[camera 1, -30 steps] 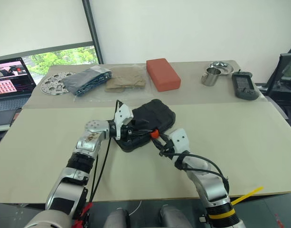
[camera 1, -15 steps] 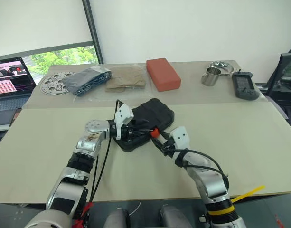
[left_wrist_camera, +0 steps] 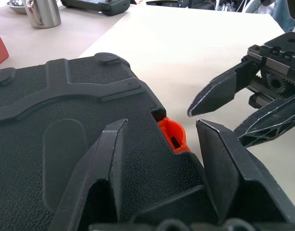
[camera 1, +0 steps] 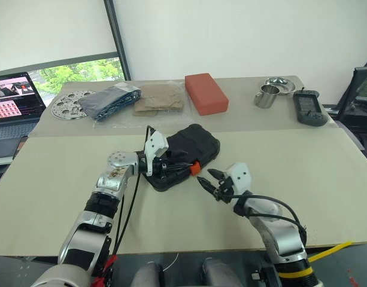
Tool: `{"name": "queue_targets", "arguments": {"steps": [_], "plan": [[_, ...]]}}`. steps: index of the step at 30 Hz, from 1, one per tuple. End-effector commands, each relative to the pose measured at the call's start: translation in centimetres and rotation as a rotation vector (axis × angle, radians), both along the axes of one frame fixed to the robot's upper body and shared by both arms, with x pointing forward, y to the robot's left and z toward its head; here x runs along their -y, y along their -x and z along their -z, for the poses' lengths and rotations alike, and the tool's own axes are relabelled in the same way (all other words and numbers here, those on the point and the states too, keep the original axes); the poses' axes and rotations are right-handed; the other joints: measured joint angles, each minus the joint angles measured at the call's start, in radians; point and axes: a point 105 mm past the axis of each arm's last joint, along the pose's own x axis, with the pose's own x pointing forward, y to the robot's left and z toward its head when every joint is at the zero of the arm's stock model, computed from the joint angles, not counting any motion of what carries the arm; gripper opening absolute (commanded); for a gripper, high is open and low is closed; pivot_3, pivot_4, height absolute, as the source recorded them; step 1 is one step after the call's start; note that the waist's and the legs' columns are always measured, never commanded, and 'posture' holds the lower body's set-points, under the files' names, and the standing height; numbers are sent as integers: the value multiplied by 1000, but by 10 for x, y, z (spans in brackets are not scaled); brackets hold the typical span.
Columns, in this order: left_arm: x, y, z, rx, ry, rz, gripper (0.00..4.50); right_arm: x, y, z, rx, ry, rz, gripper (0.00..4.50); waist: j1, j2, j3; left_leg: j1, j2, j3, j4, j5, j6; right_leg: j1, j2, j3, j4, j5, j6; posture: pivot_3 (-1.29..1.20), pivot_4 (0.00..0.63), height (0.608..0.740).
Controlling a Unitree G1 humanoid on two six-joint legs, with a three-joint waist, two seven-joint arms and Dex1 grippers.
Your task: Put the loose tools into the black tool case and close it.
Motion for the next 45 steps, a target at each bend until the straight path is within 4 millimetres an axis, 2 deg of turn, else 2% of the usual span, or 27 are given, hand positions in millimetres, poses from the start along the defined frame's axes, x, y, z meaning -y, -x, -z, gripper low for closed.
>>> {"name": "queue_targets", "arguments": {"steps": [1, 3, 6, 19, 25, 30, 33, 36, 39, 40, 44, 45], "plan": [[-11, 5, 34, -106, -58, -40, 2437, -9, -5, -10, 58, -3, -24, 2191, 0, 0, 0, 0, 0, 0, 0, 0, 0, 0, 0, 0, 0, 0, 0, 0, 150, 740], [-12, 5, 33, -104, -59, -44, 2437, -10, -7, -8, 55, 4, -17, 1733, 0, 0, 0, 0, 0, 0, 0, 0, 0, 0, 0, 0, 0, 0, 0, 0, 150, 740], [-15, 5, 32, -102, -62, -50, 2437, -9, -9, -6, 52, 17, -12, 798, 0, 1, 0, 0, 0, 0, 0, 0, 0, 0, 0, 0, 0, 0, 0, 0, 150, 740], [-20, 5, 32, -100, -73, -59, 2437, -25, -23, -13, 85, -2, -22, 798, -21, 1, -1, 1, 3, -1, -1, 0, 0, 0, 4, 2, 1, 0, -1, 0, 150, 740], [-19, 5, 32, -98, -69, -61, 2437, -21, -21, -11, 81, 0, -12, 798, -24, 2, -1, 2, 3, -1, -1, 0, 0, 0, 4, 2, 1, 0, -1, 0, 150, 740], [-37, -2, 9, -74, 42, -142, 2437, 11, -16, -12, 85, 16, 13, 798, -23, 2, -1, 1, 3, -2, -1, 0, 0, -1, 4, 2, 1, 0, -1, 0, 150, 740], [-60, -2, -13, -31, 111, -221, 2437, 35, -15, -15, 91, 20, 20, 798, -27, 0, 1, -1, 3, -1, -2, 0, 0, -2, 4, 2, 0, 0, -1, 0, 150, 740], [-94, 3, -27, 19, 118, -360, 2437, 63, -15, -15, 84, 59, 27, 1521, -28, -1, 3, 0, 4, -1, -6, 0, 0, -3, 4, 3, 0, 0, -1, 0, 150, 740], [-112, 20, -32, 9, 127, -452, 2437, 85, -14, -13, 77, 82, 22, 2657, -21, -2, 6, 0, 4, -2, -12, 0, 0, -4, 3, 2, -2, 0, -2, 0, 150, 740], [-116, 28, -32, 4, 129, -468, 2437, 90, -12, -13, 76, 83, 1, 2858, -16, -2, 6, 0, 5, -2, -13, 0, 0, -4, 3, 2, -3, 0, -2, 0, 150, 740], [-131, 59, -19, -52, 119, -558, 2437, 107, -2, -12, 60, 85, -95, 4405, 3, -1, 7, -2, 3, -1, -17, 0, 0, -4, -4, 0, -11, 3, -8, 0, 150, 740], [-134, 65, -14, -67, 113, -576, 2437, 111, -2, -12, 58, 83, -98, 4463, 4, -2, 7, -2, 3, -1, -17, 0, 0, -3, -5, 0, -12, 3, -8, 0, 150, 740]]}}
